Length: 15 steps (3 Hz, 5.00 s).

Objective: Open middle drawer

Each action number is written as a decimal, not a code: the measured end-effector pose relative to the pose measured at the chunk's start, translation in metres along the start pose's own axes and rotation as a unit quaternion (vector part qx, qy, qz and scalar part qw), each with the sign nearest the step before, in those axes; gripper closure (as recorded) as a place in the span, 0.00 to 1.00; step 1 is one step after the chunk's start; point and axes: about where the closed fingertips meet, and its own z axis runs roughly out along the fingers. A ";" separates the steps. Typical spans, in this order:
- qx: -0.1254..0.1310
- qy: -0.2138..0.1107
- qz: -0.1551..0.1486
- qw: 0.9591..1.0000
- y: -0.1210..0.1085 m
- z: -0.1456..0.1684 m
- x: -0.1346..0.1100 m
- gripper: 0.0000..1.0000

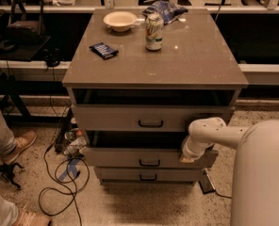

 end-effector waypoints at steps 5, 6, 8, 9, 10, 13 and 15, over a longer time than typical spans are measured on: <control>-0.001 -0.005 0.003 1.000 0.021 -0.005 0.004 0.05; 0.000 -0.006 -0.013 1.000 0.030 -0.008 0.000 0.00; 0.001 0.013 -0.021 1.000 0.050 -0.018 0.003 0.41; -0.005 0.027 -0.013 1.000 0.060 -0.020 0.013 0.64; -0.005 0.031 -0.010 0.999 0.062 -0.021 0.016 0.89; 0.006 0.036 0.005 0.999 0.075 -0.031 0.028 0.89; 0.002 0.036 0.005 0.999 0.078 -0.029 0.028 0.34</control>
Offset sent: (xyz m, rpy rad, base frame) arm -0.0147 -0.0073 0.0044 0.0075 0.0052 -0.0259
